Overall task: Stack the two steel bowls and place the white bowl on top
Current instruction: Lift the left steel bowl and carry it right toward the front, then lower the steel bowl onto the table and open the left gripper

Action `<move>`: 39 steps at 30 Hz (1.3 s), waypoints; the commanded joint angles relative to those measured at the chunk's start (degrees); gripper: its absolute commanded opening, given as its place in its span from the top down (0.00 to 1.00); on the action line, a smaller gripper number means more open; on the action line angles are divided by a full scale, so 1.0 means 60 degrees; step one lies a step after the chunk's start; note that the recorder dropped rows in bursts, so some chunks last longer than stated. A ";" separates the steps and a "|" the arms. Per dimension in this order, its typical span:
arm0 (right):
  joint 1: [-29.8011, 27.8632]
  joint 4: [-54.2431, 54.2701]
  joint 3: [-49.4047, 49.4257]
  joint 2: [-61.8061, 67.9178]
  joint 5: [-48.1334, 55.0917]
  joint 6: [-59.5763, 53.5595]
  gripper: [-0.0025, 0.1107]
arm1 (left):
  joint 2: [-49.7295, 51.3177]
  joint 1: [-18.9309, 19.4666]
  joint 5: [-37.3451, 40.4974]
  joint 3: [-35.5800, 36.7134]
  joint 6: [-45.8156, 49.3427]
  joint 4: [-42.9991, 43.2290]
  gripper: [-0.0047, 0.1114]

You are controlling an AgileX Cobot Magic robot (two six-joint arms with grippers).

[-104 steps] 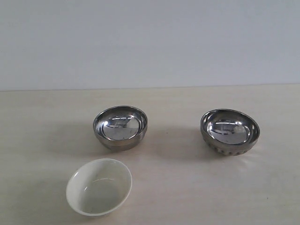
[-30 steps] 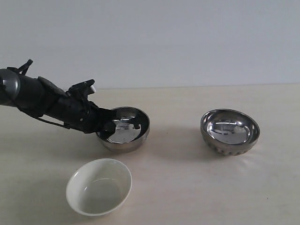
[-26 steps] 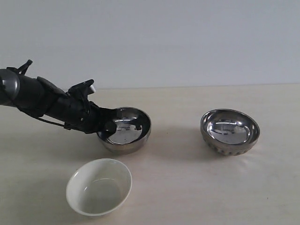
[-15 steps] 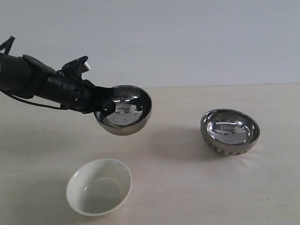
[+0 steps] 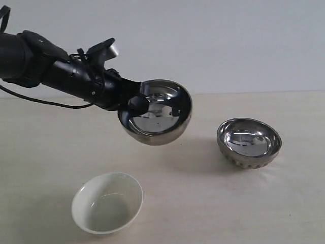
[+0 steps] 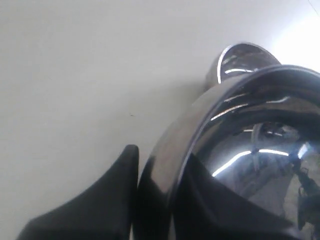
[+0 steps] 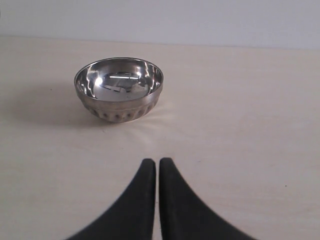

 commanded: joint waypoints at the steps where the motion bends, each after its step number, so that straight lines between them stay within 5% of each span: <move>1: -0.0024 -0.0094 -0.0007 -0.0050 -0.0046 -0.0026 0.98 | -0.0167 -0.0865 0.0313 0.0038 0.0050 0.0244 0.93; 16: -0.0024 -0.0094 -0.0007 -0.0050 -0.0046 -0.0026 0.98 | 0.0150 -0.2723 0.0176 0.0609 0.0028 0.0866 0.93; 39: -0.0024 -0.0094 -0.0007 -0.0050 -0.0046 -0.0026 0.98 | 0.1851 -0.2816 -0.0573 0.0817 0.0124 0.0807 0.93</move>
